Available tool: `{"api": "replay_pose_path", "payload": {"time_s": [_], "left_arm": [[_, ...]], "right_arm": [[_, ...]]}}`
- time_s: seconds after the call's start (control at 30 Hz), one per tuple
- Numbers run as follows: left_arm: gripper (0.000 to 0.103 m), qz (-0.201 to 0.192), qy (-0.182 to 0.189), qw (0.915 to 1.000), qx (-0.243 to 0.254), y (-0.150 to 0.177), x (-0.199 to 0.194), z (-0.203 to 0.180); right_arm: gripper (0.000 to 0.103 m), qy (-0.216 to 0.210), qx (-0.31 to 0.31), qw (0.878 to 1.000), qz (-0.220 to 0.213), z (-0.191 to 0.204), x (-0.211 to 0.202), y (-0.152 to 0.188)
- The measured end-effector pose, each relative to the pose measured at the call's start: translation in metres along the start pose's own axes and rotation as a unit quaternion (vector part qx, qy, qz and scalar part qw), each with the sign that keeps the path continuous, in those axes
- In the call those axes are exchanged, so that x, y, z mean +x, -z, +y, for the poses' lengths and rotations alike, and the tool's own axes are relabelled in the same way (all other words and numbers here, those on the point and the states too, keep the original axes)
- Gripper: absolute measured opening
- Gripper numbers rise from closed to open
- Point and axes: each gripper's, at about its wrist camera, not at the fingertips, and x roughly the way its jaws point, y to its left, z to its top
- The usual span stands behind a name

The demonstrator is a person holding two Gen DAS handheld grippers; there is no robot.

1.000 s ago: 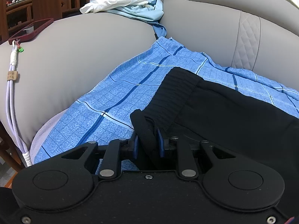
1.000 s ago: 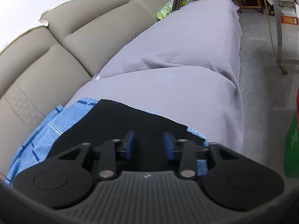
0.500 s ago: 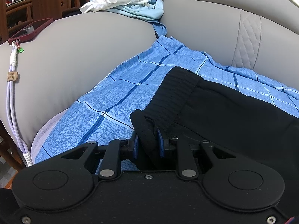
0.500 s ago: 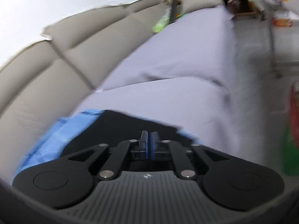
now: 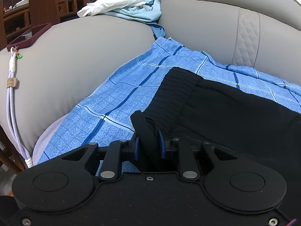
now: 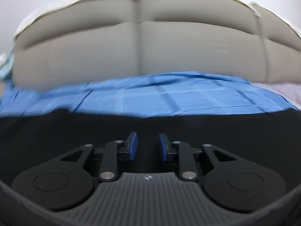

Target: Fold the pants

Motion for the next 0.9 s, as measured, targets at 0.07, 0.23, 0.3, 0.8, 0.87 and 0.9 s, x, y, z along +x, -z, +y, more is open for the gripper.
{"api": "replay_pose_path", "payload": {"time_s": [0.07,0.23,0.3,0.8,0.87,0.9], "left_arm": [[0.021,0.0,0.004,1.0,-0.002,0.0,0.0,0.001],[0.021,0.004,0.013,0.9999,-0.009,-0.002,0.0,0.004],[0.022,0.004,0.016,0.9999,-0.005,-0.002,-0.001,0.003],[0.033,-0.107,0.07,0.9913,0.031,-0.034,-0.083,-0.029],[0.035,-0.102,0.126,0.9856,0.047,-0.036,-0.086,-0.055],[0.036,-0.098,0.161,0.9804,0.058,-0.035,-0.086,-0.072]], "right_arm": [[0.039,0.027,-0.023,0.999,0.011,0.012,0.0,0.011],[0.039,0.131,-0.032,0.991,-0.006,-0.016,-0.035,0.05],[0.039,0.158,-0.028,0.987,-0.01,-0.03,-0.051,0.065],[0.077,0.087,-0.017,0.995,-0.038,-0.081,-0.032,0.007],[0.077,0.063,0.0,0.997,-0.037,-0.09,-0.016,0.001],[0.077,0.054,0.011,0.998,-0.036,-0.094,-0.011,-0.001]]}}
